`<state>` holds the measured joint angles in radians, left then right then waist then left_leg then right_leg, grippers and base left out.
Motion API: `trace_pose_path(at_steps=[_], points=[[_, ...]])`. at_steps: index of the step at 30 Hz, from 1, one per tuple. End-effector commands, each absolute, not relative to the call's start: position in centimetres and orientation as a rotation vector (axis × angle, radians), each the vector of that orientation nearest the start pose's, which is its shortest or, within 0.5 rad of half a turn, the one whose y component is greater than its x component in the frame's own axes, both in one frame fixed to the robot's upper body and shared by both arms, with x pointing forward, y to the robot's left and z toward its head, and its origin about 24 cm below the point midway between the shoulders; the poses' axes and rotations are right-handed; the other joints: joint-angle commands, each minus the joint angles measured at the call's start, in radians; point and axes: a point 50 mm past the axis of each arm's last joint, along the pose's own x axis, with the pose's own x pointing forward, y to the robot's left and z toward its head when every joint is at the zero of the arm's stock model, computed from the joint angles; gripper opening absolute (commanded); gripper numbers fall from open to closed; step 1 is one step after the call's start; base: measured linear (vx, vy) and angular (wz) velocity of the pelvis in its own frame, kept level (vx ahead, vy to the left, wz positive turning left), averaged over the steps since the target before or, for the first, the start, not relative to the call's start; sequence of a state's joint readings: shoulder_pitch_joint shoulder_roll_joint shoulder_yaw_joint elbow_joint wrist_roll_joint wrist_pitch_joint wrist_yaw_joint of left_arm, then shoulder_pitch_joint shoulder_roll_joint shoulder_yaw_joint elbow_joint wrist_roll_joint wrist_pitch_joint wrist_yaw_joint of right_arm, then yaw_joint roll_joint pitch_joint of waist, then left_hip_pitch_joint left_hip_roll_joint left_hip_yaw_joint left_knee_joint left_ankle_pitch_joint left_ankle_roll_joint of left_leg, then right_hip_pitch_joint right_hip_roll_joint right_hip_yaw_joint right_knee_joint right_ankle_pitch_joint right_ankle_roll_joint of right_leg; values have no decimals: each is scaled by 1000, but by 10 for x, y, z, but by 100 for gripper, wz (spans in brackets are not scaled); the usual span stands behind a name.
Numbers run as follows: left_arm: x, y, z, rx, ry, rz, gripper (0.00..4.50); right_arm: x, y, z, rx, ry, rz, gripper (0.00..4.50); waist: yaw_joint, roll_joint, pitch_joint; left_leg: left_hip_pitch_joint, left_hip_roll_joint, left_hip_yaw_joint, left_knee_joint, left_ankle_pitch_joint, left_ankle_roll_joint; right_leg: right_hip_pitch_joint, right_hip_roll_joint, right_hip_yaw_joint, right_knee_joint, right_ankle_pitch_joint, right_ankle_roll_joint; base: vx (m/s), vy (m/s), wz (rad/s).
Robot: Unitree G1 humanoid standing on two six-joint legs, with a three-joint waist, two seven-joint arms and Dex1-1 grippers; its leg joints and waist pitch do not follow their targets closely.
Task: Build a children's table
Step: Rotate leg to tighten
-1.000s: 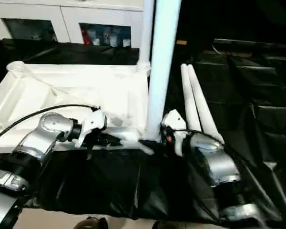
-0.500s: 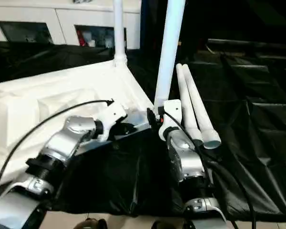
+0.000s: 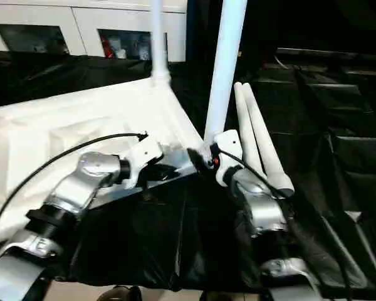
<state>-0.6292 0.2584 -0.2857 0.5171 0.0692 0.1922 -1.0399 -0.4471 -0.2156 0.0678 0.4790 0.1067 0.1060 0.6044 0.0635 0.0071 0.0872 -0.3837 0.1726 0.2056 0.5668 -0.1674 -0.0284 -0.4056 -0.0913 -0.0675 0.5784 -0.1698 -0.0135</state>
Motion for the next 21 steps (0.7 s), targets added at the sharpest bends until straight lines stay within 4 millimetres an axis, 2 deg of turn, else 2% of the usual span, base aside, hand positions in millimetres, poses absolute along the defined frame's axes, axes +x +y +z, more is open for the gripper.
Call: trace_pose_path(at_steps=[1, 3, 7, 8, 15, 21], points=[[319, 91, 59, 436, 392, -1312, 0, 317, -128, 52, -115, 185, 824, 382, 2, 2, -67, 22, 61, -28, -62, -194, 87, 49, -62, 47, -51, -108, -253, 0, 0, 0], [317, 99, 59, 429, 384, -1379, 0, 308, -133, 53, -151, 217, 963, 382, 5, 0, -65, 22, 63, -28, -64, -217, 79, 50, -63, 47, -55, -152, -250, 0, 0, 0], [316, 104, 59, 450, 381, -1421, 0, 301, -137, 54, -160, 253, 1049, 382, 8, 0, -66, 24, 66, -27, -63, -226, 70, 46, -65, 48, -54, -172, -252, 0, 0, 0], [316, 108, 60, 465, 380, -1461, 0, 295, -140, 53, -160, 299, 1125, 382, 13, -1, -66, 24, 66, -27, -63, -222, 71, 48, -65, 47, -55, -177, -252, 0, 0, 0], [314, 115, 60, 480, 404, -1533, 0, 288, -143, 50, -160, 358, 1210, 323, 25, -3, -68, 24, 67, -26, -61, -202, 71, 46, -67, 47, -49, -159, -260, 0, 0, 0], [312, 116, 57, 486, 411, -1549, 0, 285, -139, 48, -107, 355, 1205, 295, 25, -3, -68, 23, 67, -26, -61, -198, 66, 46, -67, 47, -49, -157, -261, 0, 0, 0]])
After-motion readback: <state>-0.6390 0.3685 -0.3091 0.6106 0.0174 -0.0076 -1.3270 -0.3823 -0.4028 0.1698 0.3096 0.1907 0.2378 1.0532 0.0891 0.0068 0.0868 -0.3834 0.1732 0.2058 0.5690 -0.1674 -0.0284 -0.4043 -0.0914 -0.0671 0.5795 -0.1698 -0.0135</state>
